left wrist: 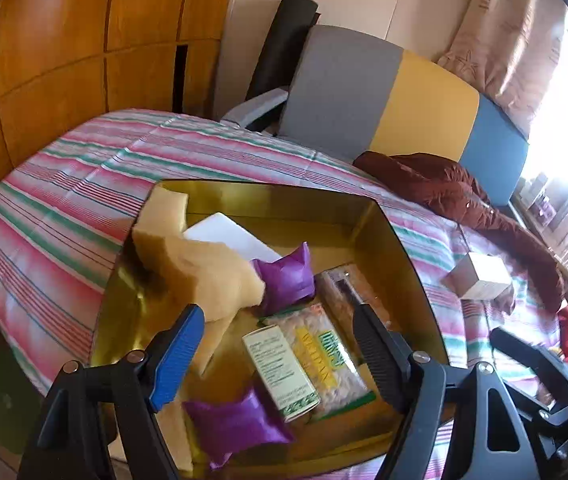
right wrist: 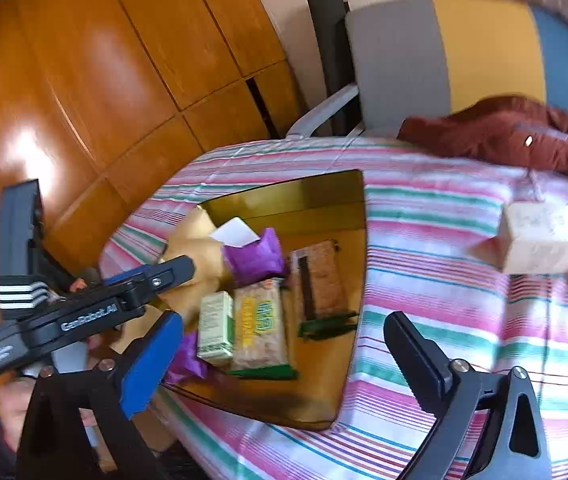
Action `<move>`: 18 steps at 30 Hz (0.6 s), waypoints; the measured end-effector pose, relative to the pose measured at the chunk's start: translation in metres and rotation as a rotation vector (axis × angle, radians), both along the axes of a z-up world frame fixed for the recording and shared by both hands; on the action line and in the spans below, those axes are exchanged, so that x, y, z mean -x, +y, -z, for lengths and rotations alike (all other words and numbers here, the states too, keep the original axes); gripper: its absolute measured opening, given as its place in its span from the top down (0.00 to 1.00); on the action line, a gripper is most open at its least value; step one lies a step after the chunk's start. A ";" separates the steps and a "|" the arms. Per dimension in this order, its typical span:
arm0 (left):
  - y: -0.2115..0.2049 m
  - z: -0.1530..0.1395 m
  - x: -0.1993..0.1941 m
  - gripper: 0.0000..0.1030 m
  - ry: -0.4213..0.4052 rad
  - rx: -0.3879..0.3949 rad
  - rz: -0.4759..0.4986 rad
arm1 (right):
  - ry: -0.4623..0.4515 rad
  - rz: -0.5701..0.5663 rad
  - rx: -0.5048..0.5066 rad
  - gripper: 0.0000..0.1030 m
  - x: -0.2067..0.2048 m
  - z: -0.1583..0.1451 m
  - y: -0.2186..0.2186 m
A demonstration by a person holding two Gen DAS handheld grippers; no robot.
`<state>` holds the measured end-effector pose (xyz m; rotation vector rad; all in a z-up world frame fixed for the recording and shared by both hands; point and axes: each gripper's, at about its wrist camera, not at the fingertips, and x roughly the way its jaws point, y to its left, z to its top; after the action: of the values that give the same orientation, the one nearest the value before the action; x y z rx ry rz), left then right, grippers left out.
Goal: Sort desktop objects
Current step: 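Carry the pouch and cracker pack into the gold tray and open both tools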
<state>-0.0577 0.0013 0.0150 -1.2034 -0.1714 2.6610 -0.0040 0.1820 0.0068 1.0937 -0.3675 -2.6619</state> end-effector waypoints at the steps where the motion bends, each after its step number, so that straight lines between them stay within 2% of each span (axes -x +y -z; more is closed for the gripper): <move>1: 0.001 -0.001 -0.003 0.25 0.010 0.020 -0.005 | 0.015 0.008 -0.036 0.01 -0.004 -0.001 -0.003; 7: 0.001 -0.005 -0.018 0.25 0.046 0.080 -0.023 | 0.073 0.053 -0.153 0.00 -0.019 -0.002 -0.016; 18: 0.018 0.001 -0.033 0.25 0.044 0.119 0.024 | 0.056 0.095 -0.196 0.00 -0.031 0.008 -0.015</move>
<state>-0.0249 0.0189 0.0142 -1.1715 0.0090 2.7076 0.0273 0.1675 -0.0008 1.0777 -0.1539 -2.8555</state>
